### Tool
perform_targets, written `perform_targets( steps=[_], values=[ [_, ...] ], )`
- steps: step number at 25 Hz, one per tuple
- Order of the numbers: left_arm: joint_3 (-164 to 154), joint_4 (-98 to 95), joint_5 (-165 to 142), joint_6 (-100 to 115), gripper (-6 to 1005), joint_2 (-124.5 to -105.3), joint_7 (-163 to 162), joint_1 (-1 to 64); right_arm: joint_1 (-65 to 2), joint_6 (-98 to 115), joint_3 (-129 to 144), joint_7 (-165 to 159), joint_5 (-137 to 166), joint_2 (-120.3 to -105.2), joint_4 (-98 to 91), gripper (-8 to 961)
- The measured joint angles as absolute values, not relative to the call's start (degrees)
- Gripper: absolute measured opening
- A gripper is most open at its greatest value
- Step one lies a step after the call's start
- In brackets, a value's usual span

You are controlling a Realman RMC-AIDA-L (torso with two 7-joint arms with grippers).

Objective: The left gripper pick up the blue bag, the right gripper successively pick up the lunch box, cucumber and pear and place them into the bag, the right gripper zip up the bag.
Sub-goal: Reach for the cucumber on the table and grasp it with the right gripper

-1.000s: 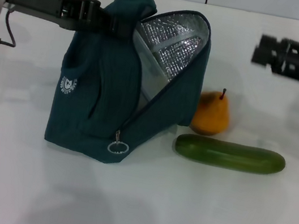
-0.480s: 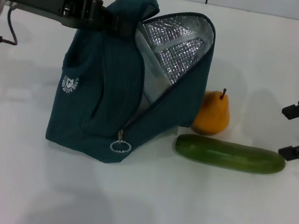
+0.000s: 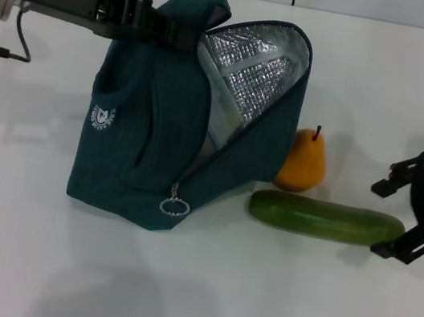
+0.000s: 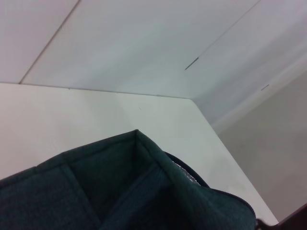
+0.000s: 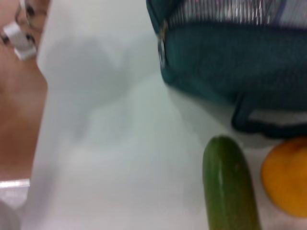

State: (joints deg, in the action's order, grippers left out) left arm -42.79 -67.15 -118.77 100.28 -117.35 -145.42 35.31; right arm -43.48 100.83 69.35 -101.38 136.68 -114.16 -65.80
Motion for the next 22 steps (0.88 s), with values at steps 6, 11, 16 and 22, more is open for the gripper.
perform_targets(
  steps=[6, 11, 16, 22],
  values=[
    [-42.9, -66.9, -119.2, 100.2, 43, -117.38, -145.6, 35.8, -44.1, 95.9, 72.5, -101.3, 139.6, -115.34, -62.3, 878],
    [-42.9, -66.7, -119.2, 100.2, 43, -117.41, -145.6, 35.9, -43.7, 92.6, 73.5, -101.1, 138.8, -115.52, -60.3, 871],
    [-43.0, -66.7, -119.3, 100.2, 43, -117.44, -145.6, 36.0, -43.9, 89.7, 74.5, -100.8, 136.7, -115.78, -57.8, 867],
    [-43.2, -66.7, -119.3, 100.2, 43, -117.50, -145.3, 36.0, -43.9, 84.6, 77.2, -100.7, 134.8, -115.82, -54.4, 863]
  ],
)
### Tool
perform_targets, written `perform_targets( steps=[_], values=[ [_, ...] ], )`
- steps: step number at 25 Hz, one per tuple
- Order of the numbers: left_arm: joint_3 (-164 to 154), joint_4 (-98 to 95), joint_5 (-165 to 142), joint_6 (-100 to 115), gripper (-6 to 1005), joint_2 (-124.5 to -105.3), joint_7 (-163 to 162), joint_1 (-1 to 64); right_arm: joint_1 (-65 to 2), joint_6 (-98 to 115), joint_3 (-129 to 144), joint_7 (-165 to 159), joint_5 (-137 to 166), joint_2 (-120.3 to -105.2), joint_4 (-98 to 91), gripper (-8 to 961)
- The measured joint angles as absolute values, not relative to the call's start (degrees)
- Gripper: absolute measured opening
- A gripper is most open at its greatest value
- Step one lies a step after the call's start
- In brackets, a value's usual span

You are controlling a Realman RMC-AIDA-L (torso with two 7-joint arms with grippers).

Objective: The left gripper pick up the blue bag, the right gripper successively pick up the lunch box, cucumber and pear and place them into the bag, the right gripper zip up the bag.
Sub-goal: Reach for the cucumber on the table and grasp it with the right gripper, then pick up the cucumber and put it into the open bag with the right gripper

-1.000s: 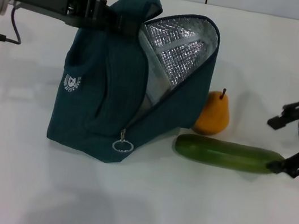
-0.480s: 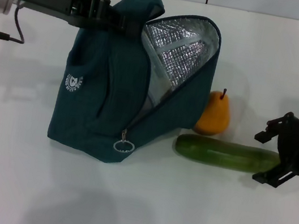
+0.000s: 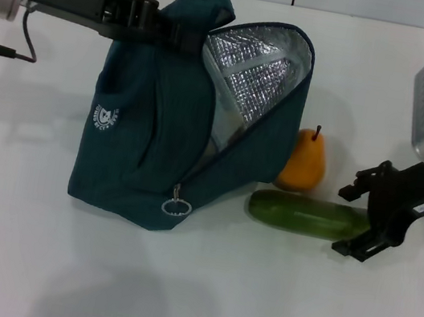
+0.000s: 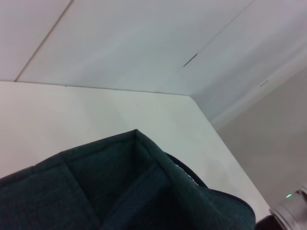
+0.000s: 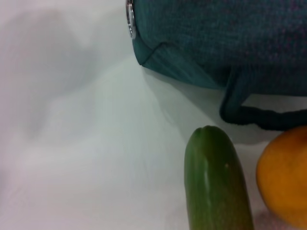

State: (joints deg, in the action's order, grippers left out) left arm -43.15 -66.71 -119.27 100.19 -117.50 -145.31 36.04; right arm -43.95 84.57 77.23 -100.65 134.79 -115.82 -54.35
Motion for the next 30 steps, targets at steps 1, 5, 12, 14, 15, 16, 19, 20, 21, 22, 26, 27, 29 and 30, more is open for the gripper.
perform_targets(
  steps=[1, 5, 12, 14, 15, 16, 19, 20, 21, 22, 26, 27, 29, 30],
  values=[
    [-43.3, -66.7, -119.3, 100.2, 43, -117.51, -145.3, 36.0, -44.1, 83.9, 77.6, -100.6, 134.3, -115.83, -53.8, 863],
    [-43.5, -66.7, -119.3, 100.2, 43, -117.51, -145.3, 36.0, -44.2, 82.6, 78.1, -100.6, 133.5, -115.91, -53.0, 860],
    [-43.5, -66.7, -119.3, 100.1, 44, -117.51, -145.2, 36.0, -44.3, 81.8, 78.2, -100.6, 133.3, -115.93, -51.4, 856],
    [-43.6, -66.8, -119.3, 100.1, 44, -117.50, -145.2, 36.0, -44.3, 81.6, 78.4, -100.7, 133.3, -115.93, -51.0, 855],
    [-43.6, -66.9, -119.3, 100.1, 44, -117.50, -145.2, 36.0, -44.4, 81.5, 78.6, -100.8, 133.4, -115.92, -50.9, 854],
    [-43.6, -66.9, -119.3, 100.1, 44, -117.50, -145.2, 35.9, -44.4, 81.3, 78.7, -100.9, 133.6, -115.91, -50.8, 853],
    [-43.6, -66.9, -119.3, 100.1, 44, -117.50, -145.2, 35.9, -44.2, 80.9, 78.9, -101.1, 133.7, -115.88, -51.2, 809],
    [-43.6, -66.9, -119.3, 100.1, 44, -117.50, -145.2, 35.8, -44.0, 80.9, 79.1, -101.1, 133.6, -115.86, -51.6, 765],
    [-43.6, -66.9, -119.3, 100.1, 44, -117.50, -145.2, 35.7, -44.0, 80.9, 79.1, -101.1, 133.6, -115.86, -51.6, 722],
    [-43.6, -66.9, -119.3, 100.1, 44, -117.50, -145.2, 35.7, -43.9, 80.9, 79.6, -101.1, 133.6, -115.85, -51.8, 679],
    [-43.6, -66.9, -119.3, 100.1, 44, -117.50, -145.2, 35.6, -43.8, 81.3, 80.8, -101.1, 133.3, -115.77, -52.1, 589],
    [-43.6, -67.0, -119.3, 100.1, 44, -117.49, -145.2, 35.6, -43.8, 81.5, 80.9, -101.1, 133.3, -115.77, -52.2, 567],
    [-43.6, -67.0, -119.3, 100.1, 44, -117.46, -145.2, 35.5, -43.4, 83.1, 81.0, -101.1, 133.4, -115.73, -53.3, 567],
    [-43.6, -67.0, -119.2, 100.1, 44, -117.43, -145.2, 35.5, -43.1, 84.6, 80.9, -101.1, 133.4, -115.67, -54.4, 567]
  ],
)
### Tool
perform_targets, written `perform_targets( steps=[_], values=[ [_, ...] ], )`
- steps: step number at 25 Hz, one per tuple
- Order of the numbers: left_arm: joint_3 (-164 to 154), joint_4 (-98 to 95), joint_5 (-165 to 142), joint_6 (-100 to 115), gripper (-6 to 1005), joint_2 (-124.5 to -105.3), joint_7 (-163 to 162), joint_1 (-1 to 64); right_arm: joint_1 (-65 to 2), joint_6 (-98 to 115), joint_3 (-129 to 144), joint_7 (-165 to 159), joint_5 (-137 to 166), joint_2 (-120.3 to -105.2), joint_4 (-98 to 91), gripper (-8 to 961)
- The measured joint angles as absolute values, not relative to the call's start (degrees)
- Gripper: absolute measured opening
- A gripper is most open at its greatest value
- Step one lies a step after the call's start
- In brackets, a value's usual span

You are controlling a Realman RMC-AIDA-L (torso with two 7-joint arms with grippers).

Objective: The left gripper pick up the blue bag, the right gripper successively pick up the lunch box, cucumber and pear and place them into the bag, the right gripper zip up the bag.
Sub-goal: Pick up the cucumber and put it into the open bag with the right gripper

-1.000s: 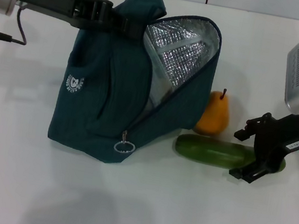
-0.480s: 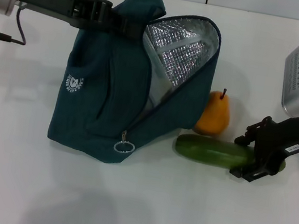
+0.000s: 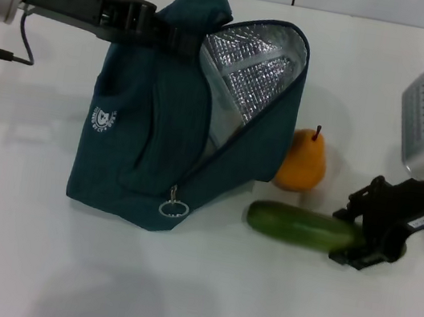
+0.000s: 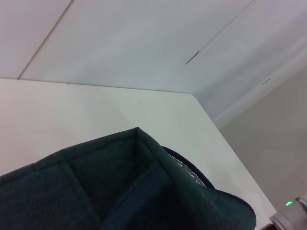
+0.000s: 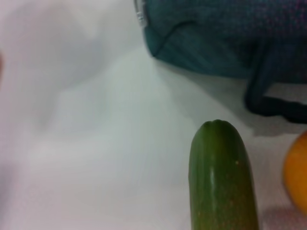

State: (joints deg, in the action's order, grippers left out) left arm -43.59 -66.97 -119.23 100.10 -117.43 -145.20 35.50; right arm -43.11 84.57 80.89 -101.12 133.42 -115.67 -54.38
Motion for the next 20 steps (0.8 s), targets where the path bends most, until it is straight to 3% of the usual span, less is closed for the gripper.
perform_targets(
  steps=[9, 20],
  values=[
    [-43.5, -67.1, -119.1, 100.2, 44, -117.38, -145.3, 35.3, -40.1, 106.2, 76.1, -101.3, 130.1, -115.60, -63.5, 567],
    [-43.5, -67.0, -118.8, 100.2, 44, -117.49, -145.2, 35.3, -38.4, 114.1, 50.6, -100.7, 111.6, -114.50, -57.1, 567]
  ],
)
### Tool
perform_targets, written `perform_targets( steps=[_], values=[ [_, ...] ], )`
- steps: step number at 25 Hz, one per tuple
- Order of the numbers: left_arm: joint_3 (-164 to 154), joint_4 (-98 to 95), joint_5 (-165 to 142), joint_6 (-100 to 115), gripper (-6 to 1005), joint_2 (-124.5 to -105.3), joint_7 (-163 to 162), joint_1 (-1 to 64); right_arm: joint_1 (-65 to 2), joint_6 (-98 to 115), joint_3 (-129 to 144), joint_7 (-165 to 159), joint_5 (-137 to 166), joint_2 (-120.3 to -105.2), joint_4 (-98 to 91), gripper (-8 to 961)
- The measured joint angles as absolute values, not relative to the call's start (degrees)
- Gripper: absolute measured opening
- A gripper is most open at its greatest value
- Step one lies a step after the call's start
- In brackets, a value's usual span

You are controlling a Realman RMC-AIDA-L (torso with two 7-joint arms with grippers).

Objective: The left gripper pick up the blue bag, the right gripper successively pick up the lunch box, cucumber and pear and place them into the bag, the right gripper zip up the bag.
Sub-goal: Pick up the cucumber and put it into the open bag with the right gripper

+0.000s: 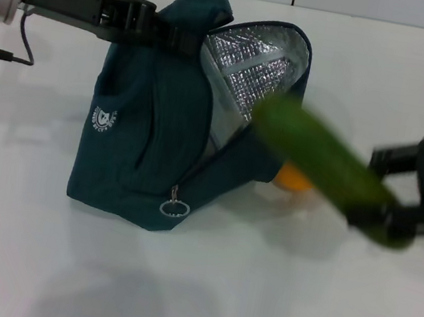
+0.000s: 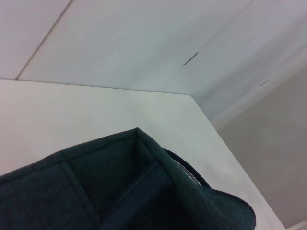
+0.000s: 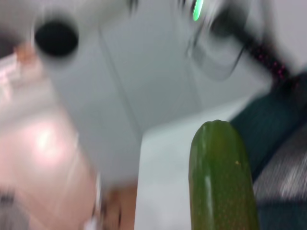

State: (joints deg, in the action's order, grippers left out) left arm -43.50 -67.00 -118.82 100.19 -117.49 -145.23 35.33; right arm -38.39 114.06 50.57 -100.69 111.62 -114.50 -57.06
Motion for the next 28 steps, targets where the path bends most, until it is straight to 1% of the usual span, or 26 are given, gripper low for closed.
perform_targets(
  steps=[2, 5, 10, 16, 20, 28],
  values=[
    [-43.5, -67.0, -118.8, 100.2, 44, -117.51, -145.2, 35.3, -38.5, 112.8, 46.3, -100.6, 106.9, -114.11, -51.9, 567],
    [-43.5, -66.8, -118.8, 100.2, 44, -117.51, -145.2, 35.5, -38.7, 109.6, 44.8, -97.8, 100.7, -114.10, -45.4, 567],
    [-43.6, -66.7, -118.8, 100.2, 44, -117.51, -145.2, 35.8, -39.6, 101.1, 47.3, -91.0, 91.6, -115.85, -37.5, 566],
    [-43.6, -66.6, -118.8, 100.2, 45, -117.74, -145.3, 35.7, -43.3, 91.2, 59.6, -82.3, 76.5, -116.15, -25.1, 566],
    [-43.6, -66.5, -118.8, 100.2, 45, -118.02, -145.5, 35.8, -44.4, 86.8, 70.2, -78.1, 67.0, -116.17, -22.5, 566],
    [-43.6, -66.5, -118.8, 100.3, 45, -118.12, -145.3, 35.6, -44.1, 76.7, 91.3, -71.4, 50.0, -116.19, -22.9, 566]
  ],
)
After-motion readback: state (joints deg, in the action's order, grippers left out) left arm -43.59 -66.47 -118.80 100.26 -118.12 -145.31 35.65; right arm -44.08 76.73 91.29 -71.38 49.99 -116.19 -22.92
